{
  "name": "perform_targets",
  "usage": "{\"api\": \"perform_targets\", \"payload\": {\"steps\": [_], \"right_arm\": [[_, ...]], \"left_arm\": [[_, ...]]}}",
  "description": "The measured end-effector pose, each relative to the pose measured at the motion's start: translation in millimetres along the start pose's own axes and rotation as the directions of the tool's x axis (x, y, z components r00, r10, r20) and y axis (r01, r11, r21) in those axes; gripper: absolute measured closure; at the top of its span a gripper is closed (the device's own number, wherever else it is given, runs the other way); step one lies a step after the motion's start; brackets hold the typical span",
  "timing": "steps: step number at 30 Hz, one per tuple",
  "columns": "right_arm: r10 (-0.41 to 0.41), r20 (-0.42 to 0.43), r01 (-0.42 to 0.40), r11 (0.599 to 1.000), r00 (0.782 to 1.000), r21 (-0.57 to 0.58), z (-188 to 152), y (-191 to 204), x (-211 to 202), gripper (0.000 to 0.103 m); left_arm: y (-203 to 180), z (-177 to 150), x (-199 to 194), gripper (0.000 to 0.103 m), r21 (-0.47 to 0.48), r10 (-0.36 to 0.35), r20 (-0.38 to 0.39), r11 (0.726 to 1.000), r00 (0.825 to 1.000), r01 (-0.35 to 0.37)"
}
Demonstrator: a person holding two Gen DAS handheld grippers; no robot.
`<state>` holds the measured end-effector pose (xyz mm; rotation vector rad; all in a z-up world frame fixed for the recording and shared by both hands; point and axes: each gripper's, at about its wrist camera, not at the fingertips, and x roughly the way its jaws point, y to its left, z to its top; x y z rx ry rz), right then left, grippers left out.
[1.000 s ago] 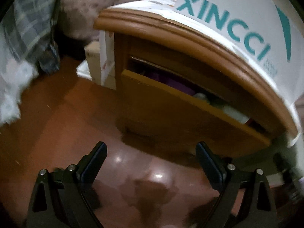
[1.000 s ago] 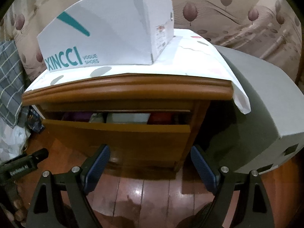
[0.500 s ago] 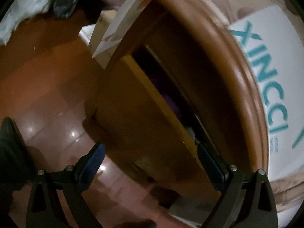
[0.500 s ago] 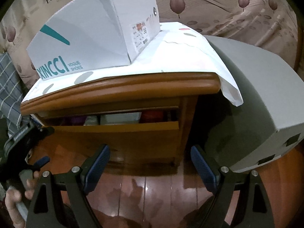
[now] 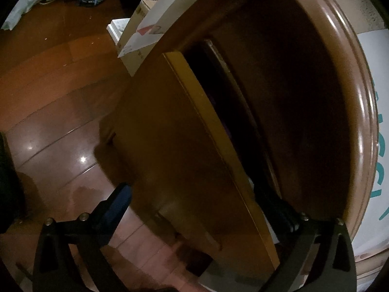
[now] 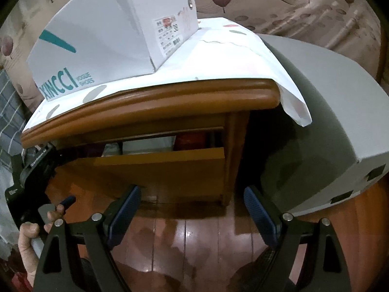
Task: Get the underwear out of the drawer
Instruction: 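Hook the drawer front with the left gripper and pull it open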
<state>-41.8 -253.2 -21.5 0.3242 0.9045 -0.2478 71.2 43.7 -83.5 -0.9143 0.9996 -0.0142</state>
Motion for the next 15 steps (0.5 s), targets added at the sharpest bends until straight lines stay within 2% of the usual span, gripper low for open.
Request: {"api": "perform_targets", "payload": {"steps": [5,10,13,15], "right_arm": [[-0.005,-0.005,0.005,1.0,1.0,0.002,1,-2,1,0.014],[-0.014,-0.002,0.014,1.0,1.0,-0.006,0,-1,1,0.014],[-0.013,-0.001,0.013,1.0,1.0,-0.007,0,-1,0,0.014],[-0.012,-0.004,0.012,1.0,1.0,-0.005,0,-1,1,0.014]], "left_arm": [[8,-2,12,0.0,-0.066,-0.033,0.003,0.997,0.999,0.033],[8,-1,8,0.0,0.025,-0.047,0.037,0.999,0.998,0.046],[17,-7,1,0.0,-0.004,-0.056,0.032,0.998,0.998,0.056],[20,-10,-6,0.0,0.002,-0.032,0.035,0.999,0.999,0.032]]}}
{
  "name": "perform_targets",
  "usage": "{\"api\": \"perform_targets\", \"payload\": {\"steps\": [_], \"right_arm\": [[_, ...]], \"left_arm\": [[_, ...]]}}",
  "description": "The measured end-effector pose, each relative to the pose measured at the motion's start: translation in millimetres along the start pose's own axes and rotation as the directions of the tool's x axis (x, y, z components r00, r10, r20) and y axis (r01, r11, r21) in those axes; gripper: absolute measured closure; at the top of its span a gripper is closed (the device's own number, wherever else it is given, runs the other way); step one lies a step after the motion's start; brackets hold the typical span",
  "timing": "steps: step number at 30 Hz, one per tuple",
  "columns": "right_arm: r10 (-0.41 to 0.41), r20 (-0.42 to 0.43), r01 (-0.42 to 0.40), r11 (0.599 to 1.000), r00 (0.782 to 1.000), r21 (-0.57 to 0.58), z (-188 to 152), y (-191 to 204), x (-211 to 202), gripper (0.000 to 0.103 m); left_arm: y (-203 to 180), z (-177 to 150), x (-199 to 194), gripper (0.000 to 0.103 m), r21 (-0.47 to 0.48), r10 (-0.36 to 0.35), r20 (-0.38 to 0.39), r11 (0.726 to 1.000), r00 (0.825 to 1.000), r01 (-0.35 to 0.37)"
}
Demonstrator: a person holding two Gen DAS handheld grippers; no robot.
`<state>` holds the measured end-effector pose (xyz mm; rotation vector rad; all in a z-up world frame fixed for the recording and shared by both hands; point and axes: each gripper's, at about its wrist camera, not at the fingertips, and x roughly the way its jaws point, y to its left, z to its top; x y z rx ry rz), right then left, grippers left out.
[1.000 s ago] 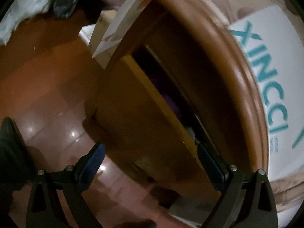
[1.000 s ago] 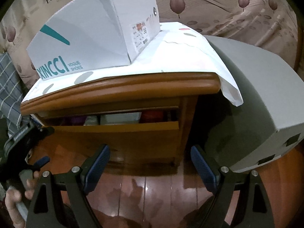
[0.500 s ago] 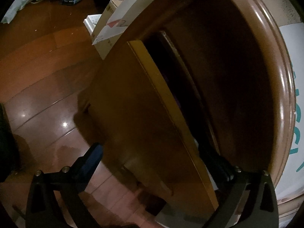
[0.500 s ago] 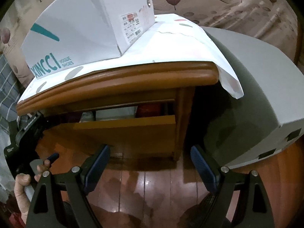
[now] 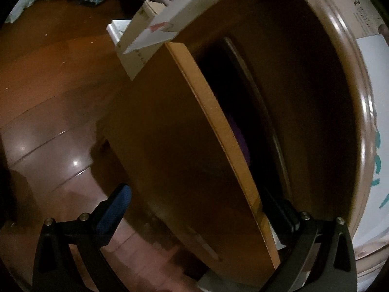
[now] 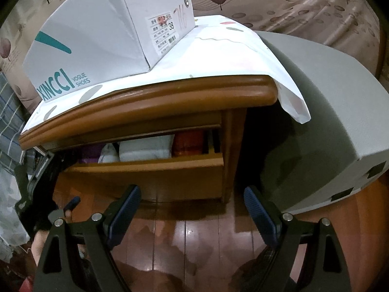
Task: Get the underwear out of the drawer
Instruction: 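Hook the drawer front with the left gripper and pull it open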
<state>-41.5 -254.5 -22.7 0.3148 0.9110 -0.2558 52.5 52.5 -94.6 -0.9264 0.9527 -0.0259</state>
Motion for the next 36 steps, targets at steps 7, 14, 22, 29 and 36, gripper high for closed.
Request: {"api": "perform_targets", "payload": {"steps": [7,14,22,29,36], "right_arm": [[-0.003,0.003,0.003,1.0,1.0,-0.005,-1,0,-3,0.014],[-0.013,0.002,0.013,1.0,1.0,-0.006,-2,2,0,0.014],[-0.022,0.016,0.022,1.0,1.0,-0.02,0,1,-4,0.014],[-0.03,0.021,0.03,0.999,0.999,-0.028,-1,4,-7,0.014],[-0.028,0.028,0.029,0.998,0.999,-0.049,-3,6,-8,0.014]], "left_arm": [[-10,8,7,0.0,0.036,0.139,-0.035,0.99,0.99,-0.138],[-6,6,18,0.0,0.105,0.133,-0.057,0.986,0.989,-0.127],[14,-7,0,0.0,0.134,0.113,-0.071,0.986,0.991,-0.103],[28,-9,-9,0.0,0.141,0.119,-0.1,0.984,0.988,-0.105],[37,-9,-16,0.0,0.163,0.144,-0.111,0.979,0.983,-0.125]]}}
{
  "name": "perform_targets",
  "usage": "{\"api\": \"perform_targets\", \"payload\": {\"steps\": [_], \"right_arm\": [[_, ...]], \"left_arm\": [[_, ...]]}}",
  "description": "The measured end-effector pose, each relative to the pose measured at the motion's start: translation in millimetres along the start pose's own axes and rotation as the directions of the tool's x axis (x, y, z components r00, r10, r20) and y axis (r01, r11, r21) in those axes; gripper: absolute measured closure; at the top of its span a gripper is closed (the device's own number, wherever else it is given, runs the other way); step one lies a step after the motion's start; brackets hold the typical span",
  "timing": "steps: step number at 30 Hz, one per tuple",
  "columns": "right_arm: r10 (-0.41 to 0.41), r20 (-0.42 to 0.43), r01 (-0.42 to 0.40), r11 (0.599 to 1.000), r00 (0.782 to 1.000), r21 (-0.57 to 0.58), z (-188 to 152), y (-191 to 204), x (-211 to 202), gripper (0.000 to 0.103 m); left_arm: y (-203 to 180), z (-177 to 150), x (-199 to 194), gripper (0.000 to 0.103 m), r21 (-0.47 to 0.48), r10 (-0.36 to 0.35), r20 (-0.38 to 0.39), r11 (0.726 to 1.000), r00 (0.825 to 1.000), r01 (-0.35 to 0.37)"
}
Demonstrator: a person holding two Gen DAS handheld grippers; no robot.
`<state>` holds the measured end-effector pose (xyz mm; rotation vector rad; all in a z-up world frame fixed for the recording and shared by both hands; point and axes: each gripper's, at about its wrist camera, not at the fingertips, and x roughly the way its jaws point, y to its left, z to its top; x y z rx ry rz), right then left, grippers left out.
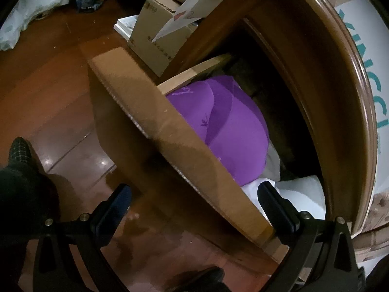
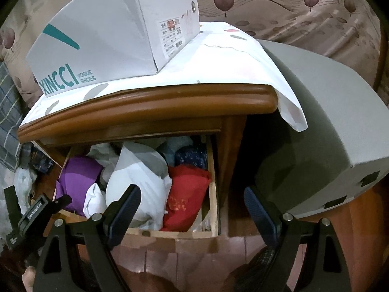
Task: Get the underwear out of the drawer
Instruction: 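Hook the drawer front with the left gripper and pull it open, then reach into the drawer and grasp the white sock-like item with left gripper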
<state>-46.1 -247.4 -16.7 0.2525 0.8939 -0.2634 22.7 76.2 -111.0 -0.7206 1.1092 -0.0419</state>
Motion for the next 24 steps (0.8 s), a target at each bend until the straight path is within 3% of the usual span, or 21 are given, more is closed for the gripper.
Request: {"api": "perform_targets", "payload": {"steps": [19,24], "right_arm": [[0.019,-0.002,-0.019,1.0,1.0,0.011,8,-3,0,0.014],[0.021,0.007,-0.021,0.999,1.0,0.025,12,-6,-2,0.014]], "left_arm": [[6,-19,-28,0.0,0.08,0.073,-0.027,0.994,0.997,-0.071],[3,-25,-38,0.0,0.157,0.126,0.001,0.98,0.992,-0.124]]}}
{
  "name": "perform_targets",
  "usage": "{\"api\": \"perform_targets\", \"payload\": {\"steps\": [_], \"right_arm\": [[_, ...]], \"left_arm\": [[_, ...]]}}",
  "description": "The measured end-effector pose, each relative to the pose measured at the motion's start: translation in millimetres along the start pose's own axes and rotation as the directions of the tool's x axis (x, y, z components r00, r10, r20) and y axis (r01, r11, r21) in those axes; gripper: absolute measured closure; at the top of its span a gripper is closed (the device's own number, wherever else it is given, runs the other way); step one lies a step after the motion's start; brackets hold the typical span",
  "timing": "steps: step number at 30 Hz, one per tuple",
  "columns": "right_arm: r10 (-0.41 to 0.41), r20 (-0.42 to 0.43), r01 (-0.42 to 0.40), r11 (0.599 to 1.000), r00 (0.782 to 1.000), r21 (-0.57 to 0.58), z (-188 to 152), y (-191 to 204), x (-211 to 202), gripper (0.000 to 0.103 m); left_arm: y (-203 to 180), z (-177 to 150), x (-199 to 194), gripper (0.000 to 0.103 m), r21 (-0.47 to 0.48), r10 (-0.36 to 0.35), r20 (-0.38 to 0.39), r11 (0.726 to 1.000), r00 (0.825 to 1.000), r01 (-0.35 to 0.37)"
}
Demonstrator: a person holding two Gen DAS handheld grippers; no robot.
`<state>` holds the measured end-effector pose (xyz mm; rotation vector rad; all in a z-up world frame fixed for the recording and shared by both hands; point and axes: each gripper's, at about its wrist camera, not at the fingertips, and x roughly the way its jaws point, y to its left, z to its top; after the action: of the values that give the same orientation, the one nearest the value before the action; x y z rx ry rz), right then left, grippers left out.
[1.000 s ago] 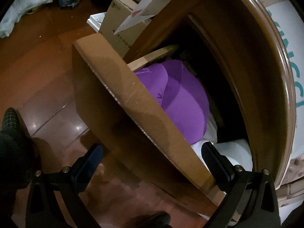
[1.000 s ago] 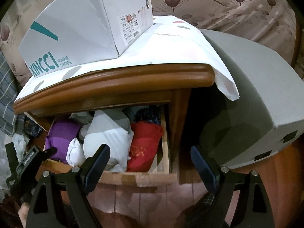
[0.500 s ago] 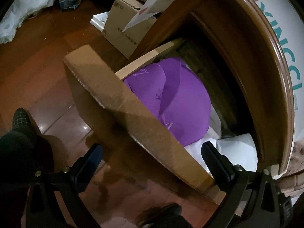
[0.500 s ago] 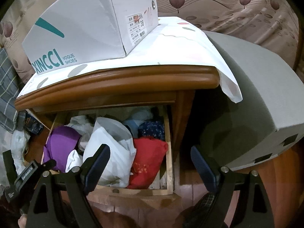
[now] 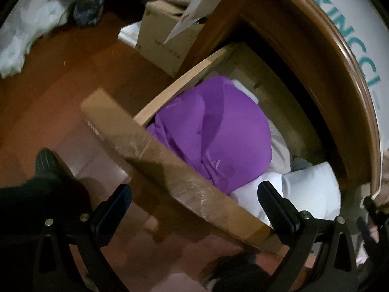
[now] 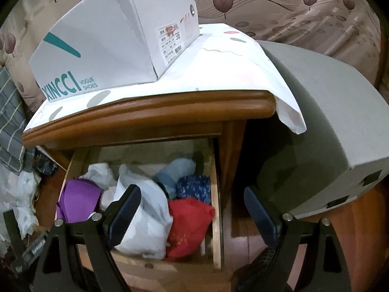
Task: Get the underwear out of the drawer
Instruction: 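Reach into the drawer and grasp the white sock-like item with left gripper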
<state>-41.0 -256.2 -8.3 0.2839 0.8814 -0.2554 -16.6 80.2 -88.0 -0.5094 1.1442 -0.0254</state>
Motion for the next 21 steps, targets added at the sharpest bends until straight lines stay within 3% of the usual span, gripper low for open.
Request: {"api": "perform_targets", "payload": {"steps": [6,12,18,19,21], "right_arm": [[0.001,0.006,-0.001,1.0,1.0,0.005,0,-3,-2,0.014],[0.011,0.02,-0.012,0.999,1.0,0.032,3,-9,-7,0.014],[0.013,0.024,-0.014,0.999,1.0,0.042,4,-12,-10,0.014],[0.013,0.025,-0.014,0.999,1.0,0.042,4,-12,-10,0.014],[0.01,0.029,-0.011,0.999,1.0,0.041,5,-13,-11,0.014]], "left_arm": [[-22,-1,-12,0.002,0.129,0.136,0.088,0.981,0.987,-0.147],[-40,2,-39,0.006,0.242,0.201,0.166,0.941,0.965,-0.237],[-77,5,-71,0.006,0.445,0.186,0.224,0.854,0.957,-0.271],[-86,6,-74,0.006,0.489,0.168,0.212,0.834,0.963,-0.253],[-96,7,-71,0.008,0.533,0.135,0.153,0.823,0.979,-0.197]]}}
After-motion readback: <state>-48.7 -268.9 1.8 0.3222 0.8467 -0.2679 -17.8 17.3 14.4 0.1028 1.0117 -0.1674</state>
